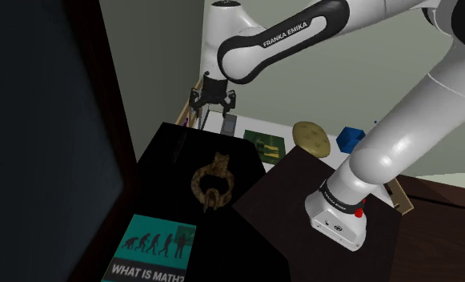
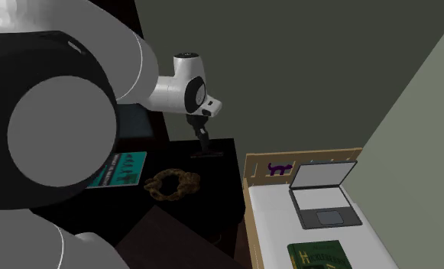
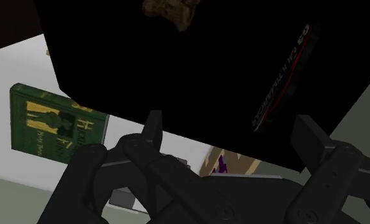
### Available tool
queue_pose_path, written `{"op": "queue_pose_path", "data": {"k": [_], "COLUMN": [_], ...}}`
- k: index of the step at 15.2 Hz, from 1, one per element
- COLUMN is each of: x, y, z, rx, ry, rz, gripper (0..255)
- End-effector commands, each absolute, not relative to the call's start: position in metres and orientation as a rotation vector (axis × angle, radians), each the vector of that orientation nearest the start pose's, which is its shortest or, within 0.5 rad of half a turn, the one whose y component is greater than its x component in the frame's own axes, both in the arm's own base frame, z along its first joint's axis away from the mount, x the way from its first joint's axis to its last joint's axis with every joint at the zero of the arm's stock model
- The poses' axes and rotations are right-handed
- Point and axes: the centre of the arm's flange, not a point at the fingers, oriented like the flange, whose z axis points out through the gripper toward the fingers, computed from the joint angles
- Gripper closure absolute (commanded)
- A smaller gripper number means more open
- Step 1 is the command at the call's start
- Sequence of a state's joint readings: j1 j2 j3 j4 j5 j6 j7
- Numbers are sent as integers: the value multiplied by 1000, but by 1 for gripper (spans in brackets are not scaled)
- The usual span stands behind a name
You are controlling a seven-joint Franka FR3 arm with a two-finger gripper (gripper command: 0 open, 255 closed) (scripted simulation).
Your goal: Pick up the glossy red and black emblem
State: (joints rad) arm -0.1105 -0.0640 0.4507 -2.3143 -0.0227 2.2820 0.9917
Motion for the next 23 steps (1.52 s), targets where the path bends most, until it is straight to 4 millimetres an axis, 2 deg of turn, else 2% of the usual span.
{"op": "queue_pose_path", "data": {"k": [1, 7, 13, 21, 23], "x": [492, 547, 604, 607, 607], "y": [176, 190, 196, 196, 196], "z": [350, 295, 242, 199, 199], "rx": [-2986, -2937, -2875, -2871, -2871], "ry": [1062, 1260, 1456, 1465, 1465], "rz": [-94, -145, -197, -199, -199], "gripper": [0, 0, 0, 0, 0]}}
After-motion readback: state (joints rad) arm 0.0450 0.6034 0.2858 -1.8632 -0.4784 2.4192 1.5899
